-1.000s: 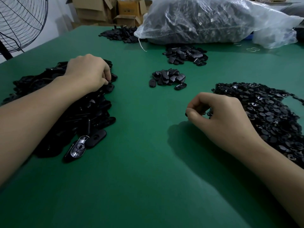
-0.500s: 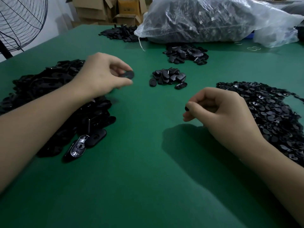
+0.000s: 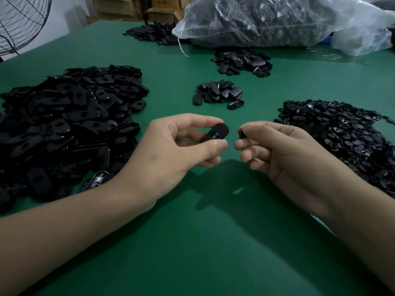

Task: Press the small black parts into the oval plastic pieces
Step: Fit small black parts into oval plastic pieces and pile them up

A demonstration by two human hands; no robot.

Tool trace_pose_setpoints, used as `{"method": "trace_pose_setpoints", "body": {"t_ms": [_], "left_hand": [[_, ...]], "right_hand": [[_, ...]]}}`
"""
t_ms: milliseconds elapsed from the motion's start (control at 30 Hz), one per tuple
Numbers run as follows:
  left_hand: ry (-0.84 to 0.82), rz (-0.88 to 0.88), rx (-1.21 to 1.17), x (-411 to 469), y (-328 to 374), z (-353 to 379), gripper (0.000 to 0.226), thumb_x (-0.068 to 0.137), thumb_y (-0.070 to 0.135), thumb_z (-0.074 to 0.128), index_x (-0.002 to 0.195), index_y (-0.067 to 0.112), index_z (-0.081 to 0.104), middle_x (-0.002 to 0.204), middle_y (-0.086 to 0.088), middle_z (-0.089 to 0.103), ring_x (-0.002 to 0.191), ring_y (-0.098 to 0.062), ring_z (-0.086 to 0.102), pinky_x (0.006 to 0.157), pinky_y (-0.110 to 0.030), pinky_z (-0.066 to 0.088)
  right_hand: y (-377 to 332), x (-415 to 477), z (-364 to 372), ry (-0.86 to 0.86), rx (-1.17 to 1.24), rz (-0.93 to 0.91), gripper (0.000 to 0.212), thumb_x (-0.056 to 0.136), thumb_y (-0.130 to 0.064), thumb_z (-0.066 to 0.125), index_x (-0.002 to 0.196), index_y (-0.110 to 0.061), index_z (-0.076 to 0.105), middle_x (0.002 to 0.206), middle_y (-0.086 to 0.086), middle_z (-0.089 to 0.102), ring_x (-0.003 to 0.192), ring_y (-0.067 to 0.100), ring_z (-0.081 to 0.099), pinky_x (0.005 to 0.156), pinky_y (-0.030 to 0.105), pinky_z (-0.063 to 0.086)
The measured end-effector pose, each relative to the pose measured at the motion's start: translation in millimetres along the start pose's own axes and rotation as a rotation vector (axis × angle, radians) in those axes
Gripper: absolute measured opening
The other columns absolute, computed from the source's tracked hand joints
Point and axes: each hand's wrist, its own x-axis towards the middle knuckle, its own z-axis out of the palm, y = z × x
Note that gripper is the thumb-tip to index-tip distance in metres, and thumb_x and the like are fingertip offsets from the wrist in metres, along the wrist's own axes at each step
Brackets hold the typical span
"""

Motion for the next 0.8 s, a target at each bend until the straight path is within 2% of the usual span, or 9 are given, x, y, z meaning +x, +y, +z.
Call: {"method": "trace_pose_setpoints", "body": {"t_ms": [133,233,400,500,600,733,800], "left_hand": [[-0.002,0.014,0.035,-3.7,-1.6,0.1,0.041,0.067,0.028,0.083,0.108,0.021,0.077,0.077,-0.003,0.077,0.063,-0.014,0.074,0.064,-0.018,0.057],[-0.012,0.034,0.037,-3.8,-2.0,0.0,0.048,0.065,0.029,0.084,0.112,0.021,0.075,0.081,-0.006,0.078,0.067,-0.017,0.076,0.067,-0.02,0.058],[-0.029,0.071,0.042,-2.9,-3.4,-0.4,0.045,0.067,0.026,0.085,0.111,0.02,0.075,0.083,-0.005,0.079,0.071,-0.017,0.077,0.07,-0.021,0.059],[-0.062,0.079,0.04,-2.6,-3.9,0.1,0.037,0.076,0.018,0.084,0.111,0.021,0.076,0.093,-0.001,0.08,0.083,-0.011,0.076,0.077,-0.018,0.057],[-0.062,0.105,0.105,-1.9,-3.0,-0.9,0.029,0.09,0.009,0.076,0.113,0.026,0.077,0.098,0.01,0.079,0.09,-0.002,0.072,0.083,-0.013,0.052],[-0.02,0.113,0.169,-0.7,-2.1,-2.3,0.029,0.095,0.014,0.064,0.11,0.035,0.077,0.101,0.011,0.076,0.095,-0.01,0.07,0.095,-0.034,0.057],[-0.044,0.107,0.129,-0.9,-1.2,-1.3,0.032,0.099,0.005,0.061,0.111,0.03,0.077,0.102,0.007,0.077,0.098,-0.009,0.072,0.094,-0.028,0.057]], "right_hand": [[1.5,1.8,-1.5,-0.012,0.037,0.056,0.024,0.072,-0.023,0.073,0.091,-0.008,0.07,0.072,0.006,0.073,0.053,0.007,0.065,0.049,0.016,0.052],[1.6,1.6,-3.1,-0.03,0.053,0.079,0.023,0.076,-0.021,0.072,0.093,-0.006,0.071,0.075,0.008,0.074,0.055,0.008,0.067,0.05,0.016,0.053],[1.6,2.0,-4.1,-0.049,0.058,0.098,0.022,0.077,-0.02,0.071,0.093,-0.005,0.071,0.079,0.01,0.075,0.057,0.009,0.068,0.052,0.017,0.054],[1.5,1.7,-3.2,-0.033,0.06,0.094,0.021,0.076,-0.02,0.071,0.092,-0.005,0.072,0.079,0.011,0.075,0.056,0.008,0.068,0.051,0.017,0.054],[1.0,1.3,-2.9,-0.017,0.062,0.09,0.023,0.076,-0.02,0.071,0.093,-0.005,0.072,0.08,0.011,0.076,0.056,0.008,0.068,0.051,0.017,0.054],[0.7,0.1,-1.6,-0.027,0.048,0.089,0.022,0.077,-0.021,0.071,0.092,-0.006,0.073,0.081,0.011,0.076,0.056,0.008,0.068,0.051,0.016,0.053],[0.7,-0.7,-1.0,-0.034,0.027,0.081,0.021,0.077,-0.021,0.07,0.091,-0.006,0.073,0.081,0.011,0.076,0.056,0.008,0.068,0.051,0.016,0.053]]}}
